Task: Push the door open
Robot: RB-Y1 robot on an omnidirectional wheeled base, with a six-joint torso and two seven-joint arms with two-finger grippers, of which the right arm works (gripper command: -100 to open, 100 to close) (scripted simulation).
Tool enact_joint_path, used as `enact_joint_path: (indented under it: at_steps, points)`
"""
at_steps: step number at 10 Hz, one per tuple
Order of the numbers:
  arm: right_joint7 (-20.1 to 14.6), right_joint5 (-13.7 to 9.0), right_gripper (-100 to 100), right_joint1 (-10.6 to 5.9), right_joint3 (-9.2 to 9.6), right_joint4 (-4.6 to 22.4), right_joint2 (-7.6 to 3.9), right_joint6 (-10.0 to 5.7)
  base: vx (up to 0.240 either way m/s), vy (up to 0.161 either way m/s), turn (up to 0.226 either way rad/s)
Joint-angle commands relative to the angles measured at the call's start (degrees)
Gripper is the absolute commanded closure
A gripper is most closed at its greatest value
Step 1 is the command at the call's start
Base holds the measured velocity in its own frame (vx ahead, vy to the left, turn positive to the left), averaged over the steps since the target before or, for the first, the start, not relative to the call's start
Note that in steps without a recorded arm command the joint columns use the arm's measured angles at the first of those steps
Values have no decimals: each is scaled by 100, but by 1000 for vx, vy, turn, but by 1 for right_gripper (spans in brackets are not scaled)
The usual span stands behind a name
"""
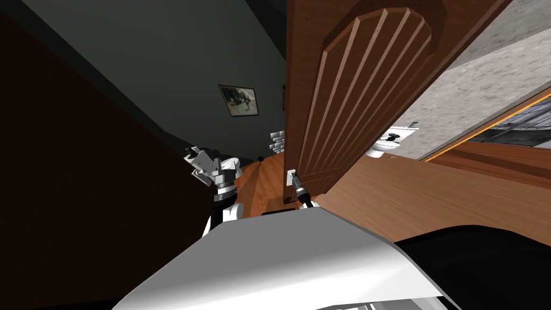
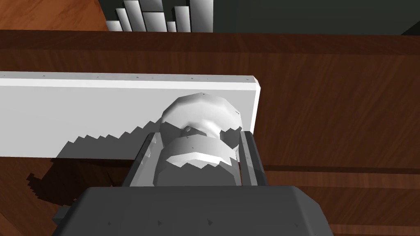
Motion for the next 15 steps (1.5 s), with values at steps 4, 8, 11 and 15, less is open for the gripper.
enact_joint_path:
  at_steps: [4, 8, 11, 15]
  points:
    - [47, -96, 100, -114, -310, -2, -159, 22, 182, 83, -63]
    - [90, -186, 100, -214, -577, 59, -214, 55, 194, 90, -73]
    - [123, -255, 100, -291, -782, 106, -210, 81, 140, 83, -93]
    - [176, -365, 100, -413, -1110, 181, -116, 122, 180, 94, -116]
